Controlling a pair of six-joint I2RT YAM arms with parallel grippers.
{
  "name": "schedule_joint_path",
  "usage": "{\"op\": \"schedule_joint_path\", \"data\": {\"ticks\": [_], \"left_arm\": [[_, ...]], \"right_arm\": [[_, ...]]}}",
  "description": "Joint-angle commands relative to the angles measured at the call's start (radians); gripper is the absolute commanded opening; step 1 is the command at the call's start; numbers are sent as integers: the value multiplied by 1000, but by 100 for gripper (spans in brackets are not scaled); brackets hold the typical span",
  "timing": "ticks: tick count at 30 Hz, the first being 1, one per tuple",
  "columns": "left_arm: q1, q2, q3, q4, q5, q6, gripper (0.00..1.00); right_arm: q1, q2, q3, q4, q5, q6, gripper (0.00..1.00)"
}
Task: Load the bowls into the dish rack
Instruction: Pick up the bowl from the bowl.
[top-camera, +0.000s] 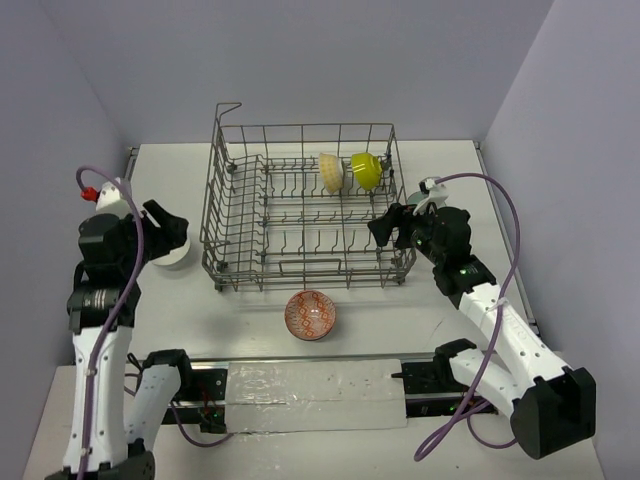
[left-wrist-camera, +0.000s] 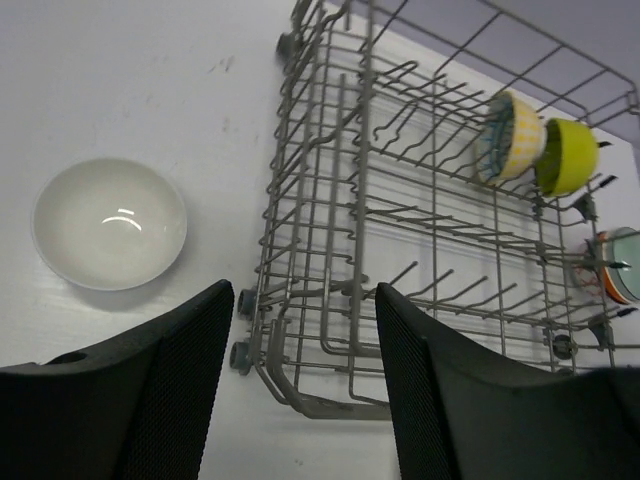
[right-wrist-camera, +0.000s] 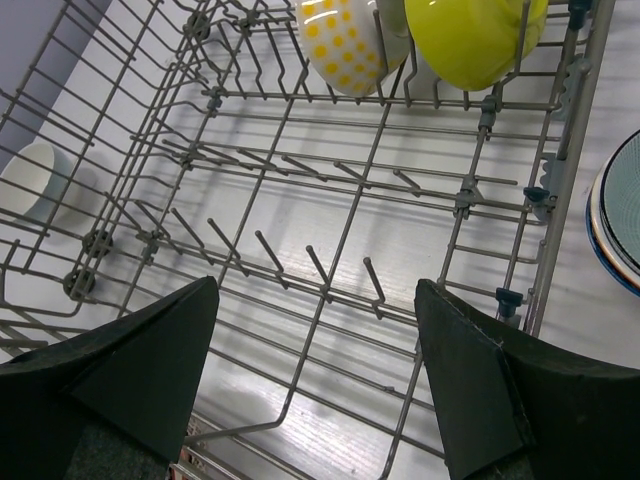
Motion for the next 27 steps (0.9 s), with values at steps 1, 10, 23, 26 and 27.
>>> {"op": "schedule_joint_path", "data": {"ticks": [1,10,23,26,27], "left_arm": [[-26,-91,34,28,38,64,63],[-75,-192,-18,138,418,93,59],[-369,-28,-38,227,407,56,60],[-513,51,0,278,290,36,60],[-549,73,12,292,226,33,60]], "right_arm": [[8,2,36,19,12,-1,87],[6,19,39,16,33,-3,87],[8,33,41,19,45,-6,87],[6,33,44,16,53,-7,87],[8,31,42,14,56,-9,87]]}}
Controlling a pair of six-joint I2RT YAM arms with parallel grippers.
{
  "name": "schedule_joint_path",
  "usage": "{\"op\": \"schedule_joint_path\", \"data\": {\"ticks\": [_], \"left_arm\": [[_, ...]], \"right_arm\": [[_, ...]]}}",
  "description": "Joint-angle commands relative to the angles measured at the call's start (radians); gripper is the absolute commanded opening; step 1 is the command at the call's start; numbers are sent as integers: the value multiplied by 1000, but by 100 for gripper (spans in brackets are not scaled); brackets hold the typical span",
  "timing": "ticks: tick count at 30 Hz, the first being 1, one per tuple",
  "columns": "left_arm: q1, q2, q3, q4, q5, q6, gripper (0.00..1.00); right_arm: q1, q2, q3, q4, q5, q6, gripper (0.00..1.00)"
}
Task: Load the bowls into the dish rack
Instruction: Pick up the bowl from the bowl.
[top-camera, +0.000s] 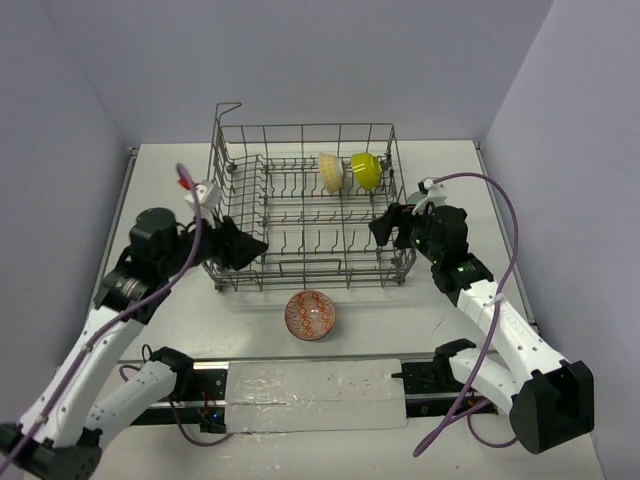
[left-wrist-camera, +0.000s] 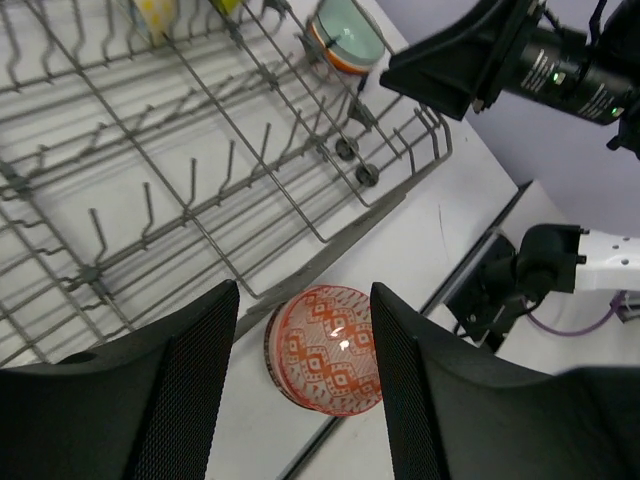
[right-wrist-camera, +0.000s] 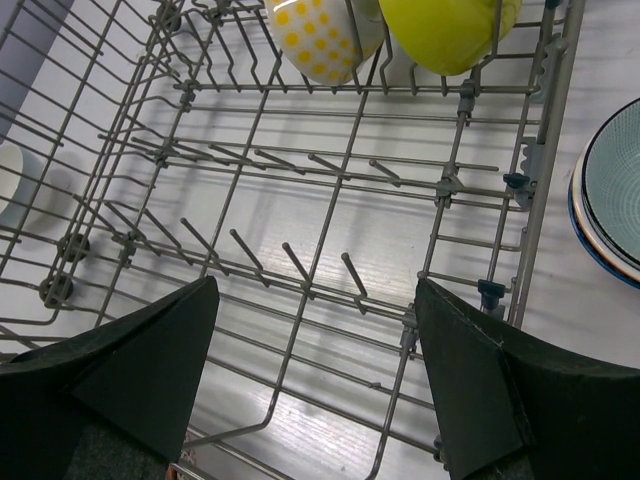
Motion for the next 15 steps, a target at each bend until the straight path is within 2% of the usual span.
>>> {"op": "schedule_joint_path", "data": {"ticks": [1,3,4,7,10,15], "left_arm": [[-158,104,93,101,-144,-10,60],[-248,181,180,57,-219,52,60],[-368,262,211,31,-264,81,59],[-583,400,290,-88,-457,169,60],[-667,471,302,-142,-480,185,60],[-739,462,258,-106,-479,148,61]], "right_arm": [[8,0,41,21,20,-8,87],[6,-3,42,19,25,-10,87],[8,-2,44,18,26,-12,87],[8,-3,42,18,28,-12,87],[8,0,42,16,31,-12,87],[8,1,44,18,33,-13,87]]}}
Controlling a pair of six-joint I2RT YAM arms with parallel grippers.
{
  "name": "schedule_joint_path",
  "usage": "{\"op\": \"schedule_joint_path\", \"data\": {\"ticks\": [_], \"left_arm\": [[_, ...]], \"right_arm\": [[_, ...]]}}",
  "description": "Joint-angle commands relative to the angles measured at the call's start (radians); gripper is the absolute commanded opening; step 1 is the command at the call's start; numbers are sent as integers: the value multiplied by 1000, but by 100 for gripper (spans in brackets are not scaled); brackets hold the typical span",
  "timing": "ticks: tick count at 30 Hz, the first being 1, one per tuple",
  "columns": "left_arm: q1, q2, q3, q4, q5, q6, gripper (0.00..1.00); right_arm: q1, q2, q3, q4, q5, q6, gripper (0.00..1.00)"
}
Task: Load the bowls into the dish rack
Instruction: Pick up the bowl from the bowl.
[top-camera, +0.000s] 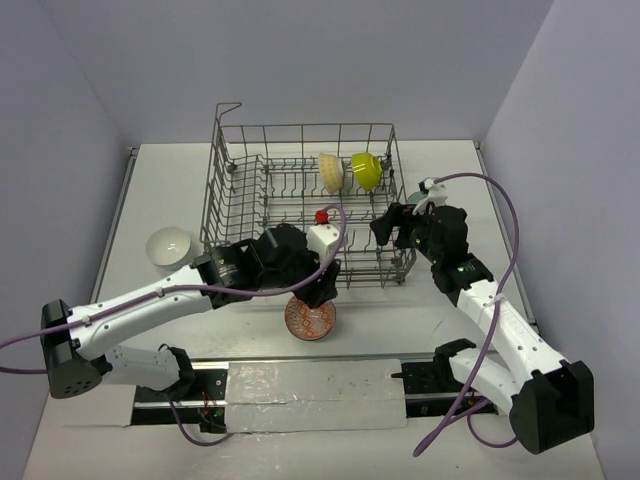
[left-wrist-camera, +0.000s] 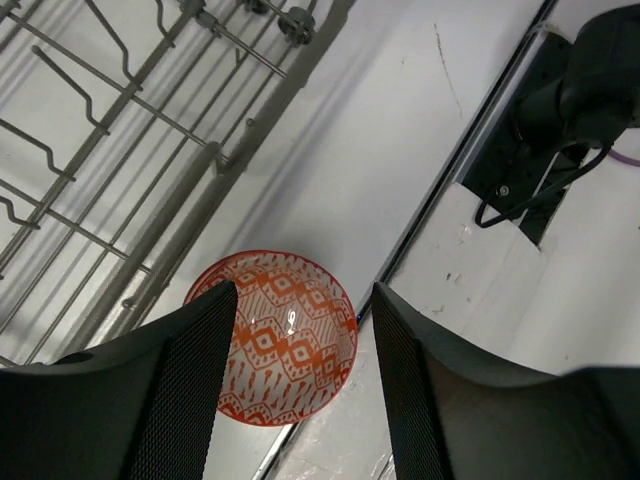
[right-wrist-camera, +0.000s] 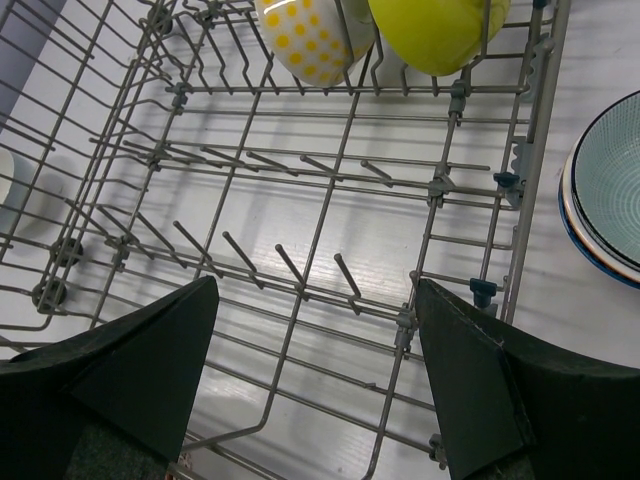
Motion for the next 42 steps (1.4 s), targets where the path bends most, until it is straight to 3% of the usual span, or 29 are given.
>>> {"op": "schedule_joint_path", "data": {"ticks": [1,9,19,35,42], "left_arm": [[-54,-28,-4,3,-56,9,61],[-253,55,-64,-41,-289,-57,64],[-309,124,-104,-84,-430,-119,66],[-323,167,-116,-34,-350,-113,64],[-326,198,-113,-23,-326,-107,54]], "right_arm": [[8,1,44,21,14,-13,87],[8,-2,39,23,15,-11,87],[8,-7,39,21,15,-11,87],[6,1,39,24,20,-11,87],[8,6,41,23,21,-11,87]]}}
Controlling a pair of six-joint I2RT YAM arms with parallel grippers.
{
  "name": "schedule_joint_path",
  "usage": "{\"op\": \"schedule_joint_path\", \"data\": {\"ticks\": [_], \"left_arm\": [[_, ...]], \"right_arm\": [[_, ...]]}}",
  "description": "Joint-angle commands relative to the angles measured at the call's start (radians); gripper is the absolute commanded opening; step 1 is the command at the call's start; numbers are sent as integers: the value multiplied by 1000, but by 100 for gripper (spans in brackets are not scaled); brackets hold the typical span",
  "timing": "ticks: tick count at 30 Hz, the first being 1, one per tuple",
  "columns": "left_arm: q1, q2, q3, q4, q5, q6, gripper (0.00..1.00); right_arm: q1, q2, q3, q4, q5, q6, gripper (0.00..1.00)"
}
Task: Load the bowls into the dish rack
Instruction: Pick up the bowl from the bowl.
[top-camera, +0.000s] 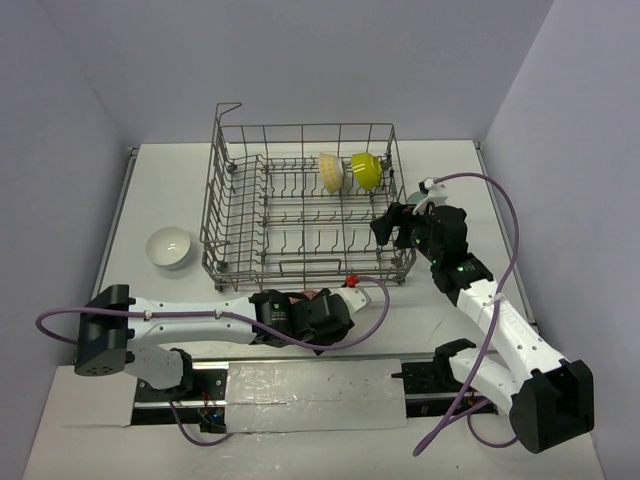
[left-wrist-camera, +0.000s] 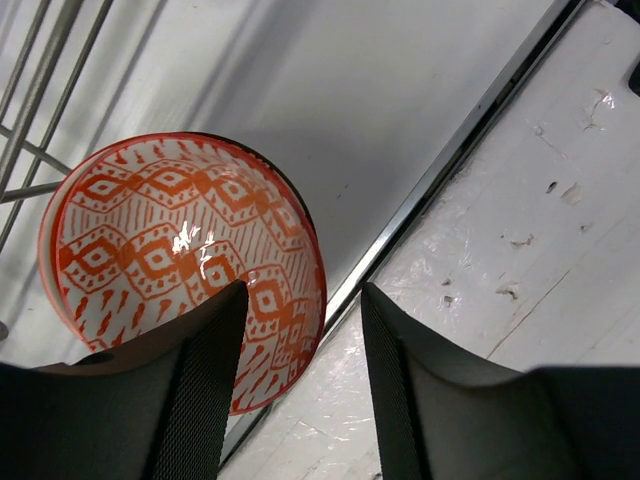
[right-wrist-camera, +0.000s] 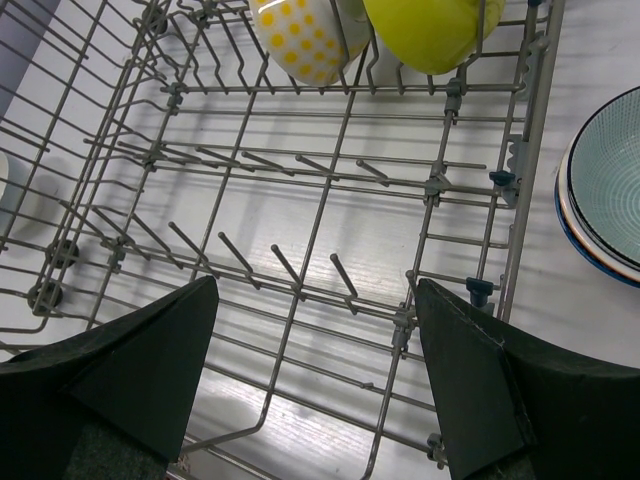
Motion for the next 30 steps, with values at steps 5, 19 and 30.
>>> {"op": "schedule_joint_path", "data": {"ticks": [5,19,30], "left_arm": [[-9,34,-2,44,24,6,51],[-9,25,-10,29,-39,-26,41],[-10,20,-2,10,-98,-40,21]], "right_arm": [[8,-3,41,22,15,-13,87],[8,-6,39,20,16,-11,87],[6,-3,42,20,18,-11,87]]}}
